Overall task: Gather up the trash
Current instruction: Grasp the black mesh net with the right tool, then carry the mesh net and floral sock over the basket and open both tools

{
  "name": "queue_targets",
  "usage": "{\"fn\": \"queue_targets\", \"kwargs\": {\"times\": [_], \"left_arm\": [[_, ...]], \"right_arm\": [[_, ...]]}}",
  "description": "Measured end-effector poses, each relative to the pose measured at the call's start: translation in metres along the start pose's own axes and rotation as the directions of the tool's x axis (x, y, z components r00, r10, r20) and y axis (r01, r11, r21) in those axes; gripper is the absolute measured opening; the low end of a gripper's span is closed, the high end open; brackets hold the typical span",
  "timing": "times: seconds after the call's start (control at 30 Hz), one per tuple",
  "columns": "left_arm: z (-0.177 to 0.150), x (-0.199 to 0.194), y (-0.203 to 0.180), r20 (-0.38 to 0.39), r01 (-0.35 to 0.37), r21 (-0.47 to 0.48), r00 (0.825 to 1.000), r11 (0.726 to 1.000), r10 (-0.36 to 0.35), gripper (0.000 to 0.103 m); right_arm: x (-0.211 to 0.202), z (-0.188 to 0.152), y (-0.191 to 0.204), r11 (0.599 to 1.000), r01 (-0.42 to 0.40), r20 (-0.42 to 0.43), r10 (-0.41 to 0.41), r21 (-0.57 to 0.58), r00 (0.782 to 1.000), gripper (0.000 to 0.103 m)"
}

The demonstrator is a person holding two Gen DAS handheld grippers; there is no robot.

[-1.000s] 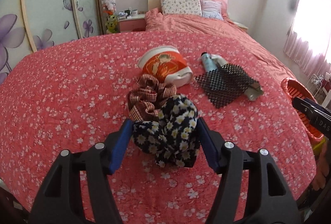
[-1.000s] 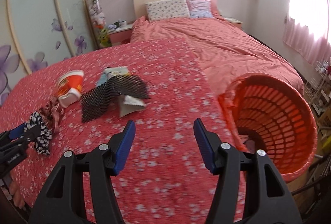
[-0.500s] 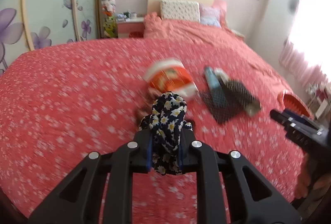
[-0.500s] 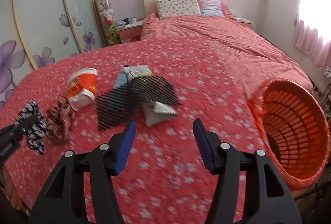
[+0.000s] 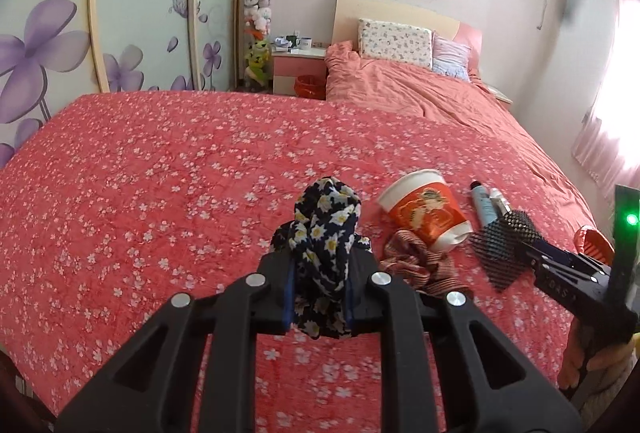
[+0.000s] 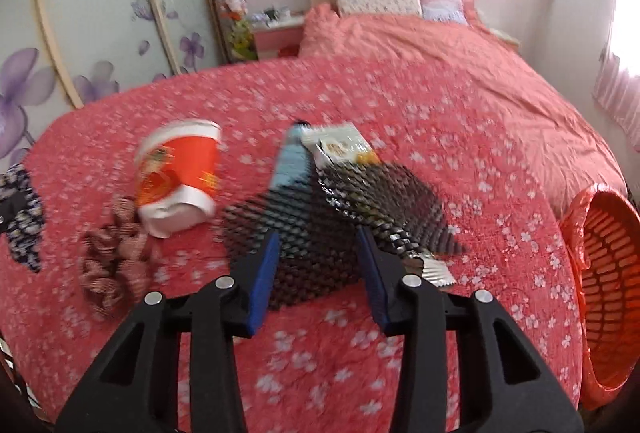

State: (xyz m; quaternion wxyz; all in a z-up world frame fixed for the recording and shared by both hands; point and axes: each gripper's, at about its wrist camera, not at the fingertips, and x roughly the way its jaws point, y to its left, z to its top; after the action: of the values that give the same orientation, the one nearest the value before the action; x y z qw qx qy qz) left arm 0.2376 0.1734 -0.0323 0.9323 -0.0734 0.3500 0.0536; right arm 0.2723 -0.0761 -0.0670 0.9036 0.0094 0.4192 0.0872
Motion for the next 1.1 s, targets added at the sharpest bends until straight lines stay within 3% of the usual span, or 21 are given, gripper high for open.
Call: {"fn": "queue_targets", "kwargs": {"times": [0.07, 0.17, 0.2, 0.23, 0.53, 0.8, 1.1], "left_arm": [[-0.002, 0.006, 0.003, -0.008, 0.001, -0.002, 1.0, 1.0, -0.001, 0.019], [-0.005, 0.012, 0.006, -0.019, 0.002, -0.008, 1.0, 1.0, -0.002, 0.019], [-0.005, 0.014, 0.008, -0.024, 0.002, -0.012, 1.0, 1.0, -0.002, 0.019], [-0.005, 0.016, 0.009, -0.027, 0.003, -0.017, 1.0, 1.0, -0.004, 0.019], [0.0, 0.007, 0.01, -0.005, 0.007, -0.023, 1.0, 1.0, -0.007, 0.019], [0.01, -0.017, -0.014, 0.034, 0.037, 0.009, 0.999, 0.999, -0.038, 0.019], [0.019, -0.042, -0.056, 0.07, 0.102, 0.068, 0.992, 0.992, -0.107, 0.019]], "right_arm": [[0.01, -0.003, -0.006, 1.0, 0.006, -0.036, -0.006, 0.014, 0.999, 0.035], [0.006, -0.007, -0.007, 1.0, 0.02, -0.02, -0.02, 0.003, 1.0, 0.022], [0.005, -0.008, -0.008, 1.0, 0.016, -0.019, -0.016, 0.003, 1.0, 0.011], [0.004, -0.009, -0.008, 1.0, 0.011, -0.019, -0.011, 0.004, 1.0, 0.006], [-0.039, -0.009, -0.015, 0.998, -0.049, 0.079, 0.047, 0.025, 0.996, 0.005], [-0.095, 0.004, -0.031, 0.996, -0.079, 0.213, 0.068, 0.041, 0.975, 0.005], [-0.141, 0.006, -0.057, 0.996, -0.042, 0.316, 0.016, 0.075, 0.949, 0.005]]}}
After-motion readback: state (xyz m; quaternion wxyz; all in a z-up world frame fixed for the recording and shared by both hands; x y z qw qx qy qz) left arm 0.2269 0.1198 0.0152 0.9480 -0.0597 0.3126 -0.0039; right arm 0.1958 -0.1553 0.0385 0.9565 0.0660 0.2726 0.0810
